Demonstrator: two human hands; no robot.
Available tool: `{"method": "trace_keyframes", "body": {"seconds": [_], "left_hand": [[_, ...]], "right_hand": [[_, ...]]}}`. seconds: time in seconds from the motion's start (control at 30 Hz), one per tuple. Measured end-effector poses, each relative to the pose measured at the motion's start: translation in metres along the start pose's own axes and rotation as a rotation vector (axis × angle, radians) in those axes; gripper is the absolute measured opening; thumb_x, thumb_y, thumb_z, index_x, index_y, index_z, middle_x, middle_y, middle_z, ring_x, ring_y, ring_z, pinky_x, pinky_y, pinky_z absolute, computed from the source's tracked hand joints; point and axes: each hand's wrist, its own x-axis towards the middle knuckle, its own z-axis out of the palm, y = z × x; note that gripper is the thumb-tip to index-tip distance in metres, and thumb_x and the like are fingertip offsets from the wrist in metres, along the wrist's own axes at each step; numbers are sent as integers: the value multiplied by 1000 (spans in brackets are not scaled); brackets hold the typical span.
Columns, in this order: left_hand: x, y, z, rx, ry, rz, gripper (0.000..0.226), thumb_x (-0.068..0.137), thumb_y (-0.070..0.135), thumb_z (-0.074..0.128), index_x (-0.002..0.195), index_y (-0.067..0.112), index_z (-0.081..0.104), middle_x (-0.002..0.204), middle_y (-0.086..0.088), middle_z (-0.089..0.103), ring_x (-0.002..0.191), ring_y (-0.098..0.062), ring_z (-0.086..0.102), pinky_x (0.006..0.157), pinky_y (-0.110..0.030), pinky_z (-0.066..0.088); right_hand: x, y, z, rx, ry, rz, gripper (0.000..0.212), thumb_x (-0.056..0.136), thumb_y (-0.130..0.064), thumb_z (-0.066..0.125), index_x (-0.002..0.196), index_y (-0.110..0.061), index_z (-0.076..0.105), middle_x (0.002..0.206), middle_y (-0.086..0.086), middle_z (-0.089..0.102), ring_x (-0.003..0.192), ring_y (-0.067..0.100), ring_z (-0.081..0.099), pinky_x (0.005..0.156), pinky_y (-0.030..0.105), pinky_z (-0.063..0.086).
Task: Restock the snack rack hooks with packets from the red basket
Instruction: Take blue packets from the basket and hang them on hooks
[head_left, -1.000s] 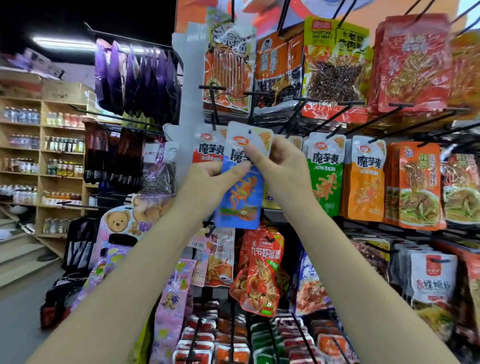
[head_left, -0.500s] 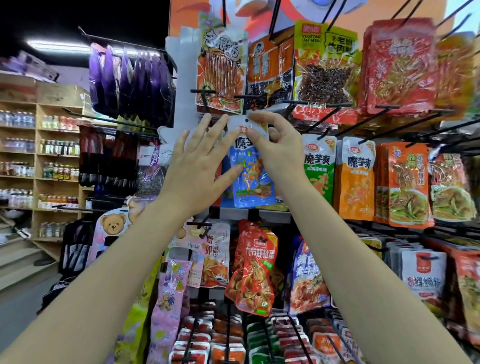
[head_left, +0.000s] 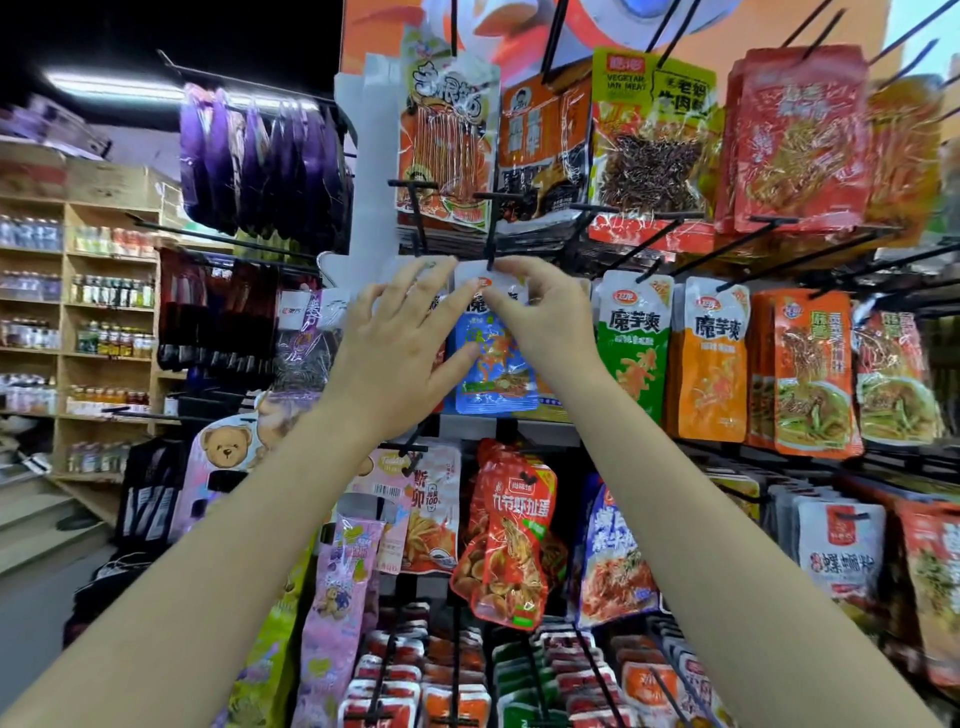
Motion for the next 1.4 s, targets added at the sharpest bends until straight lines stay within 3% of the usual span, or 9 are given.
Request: {"method": "trace_keyframes", "body": {"seconds": [0.13, 0.27, 0.37, 0.57, 0.8, 0.93, 1.1, 1.2, 1.4], "left_hand": [[-16, -17, 10, -61, -85, -64, 65, 98, 54, 30, 154, 22, 40, 164, -5, 32, 151, -24, 24, 115, -51, 25], [-21, -29, 21, -40, -170, -79, 66, 99, 53, 24, 157, 25, 33, 167, -5, 25, 155, -24, 16, 120, -52, 20], [-21, -31, 26, -50, -203, -69, 65, 99, 51, 24, 157, 24, 35, 166, -6, 27, 154, -27, 20, 119, -56, 24], [-19, -27, 4, -227, -140, -120, 61, 99, 51, 26, 152, 26, 44, 161, -2, 36, 149, -25, 30, 117, -51, 23], [-33, 80, -29, -569, 32, 47, 49, 101, 38, 45, 140, 12, 58, 143, -10, 56, 132, -32, 50, 110, -51, 38], [-66, 205, -6, -843, -48, 151, 41, 100, 30, 49, 131, 7, 64, 128, -11, 64, 120, -29, 57, 103, -41, 42], [-139, 389, 40, -1107, -505, 252, 43, 101, 34, 46, 133, 10, 62, 130, -9, 65, 122, -22, 54, 100, -32, 41], [-211, 492, 57, -1199, -815, 353, 49, 98, 37, 46, 134, 8, 62, 135, -13, 63, 126, -29, 55, 105, -32, 39], [-345, 627, 57, -1227, -1272, 470, 60, 94, 41, 49, 143, 8, 55, 153, -16, 46, 137, -34, 48, 112, -42, 38]], "right_hand": [[-18, 21, -2, -555, 54, -335, 41, 89, -30, 74, 126, -15, 64, 113, 10, 53, 99, 25, 54, 73, 37, 52], [-23, 39, 3, -717, -114, -325, 62, 92, -47, 66, 146, -25, 45, 149, 11, 41, 136, 32, 39, 103, 50, 41], [-21, 39, 5, -827, -117, -332, 70, 90, -54, 65, 149, -27, 40, 158, 11, 32, 144, 33, 29, 109, 53, 34], [-29, 27, -8, -711, -95, -334, 58, 91, -49, 67, 140, -23, 53, 156, 11, 35, 142, 34, 33, 110, 54, 35], [-124, 23, -91, -490, 68, -346, 32, 98, -31, 58, 117, -7, 68, 117, 10, 62, 112, 28, 59, 93, 49, 48], [-234, 63, -176, -615, 68, -134, 21, 98, -22, 59, 108, -7, 71, 102, 5, 66, 95, 19, 59, 82, 34, 46], [-409, 142, -294, -802, 25, 421, 33, 94, -34, 54, 99, -7, 72, 93, 9, 67, 83, 28, 64, 70, 35, 50], [-513, 168, -359, -841, -3, 766, 32, 90, -38, 56, 102, -14, 72, 90, 8, 69, 84, 27, 63, 72, 26, 39], [-664, 188, -440, -787, -50, 1298, 29, 88, -27, 74, 110, -9, 71, 101, 11, 72, 98, 30, 66, 84, 36, 47]]}}
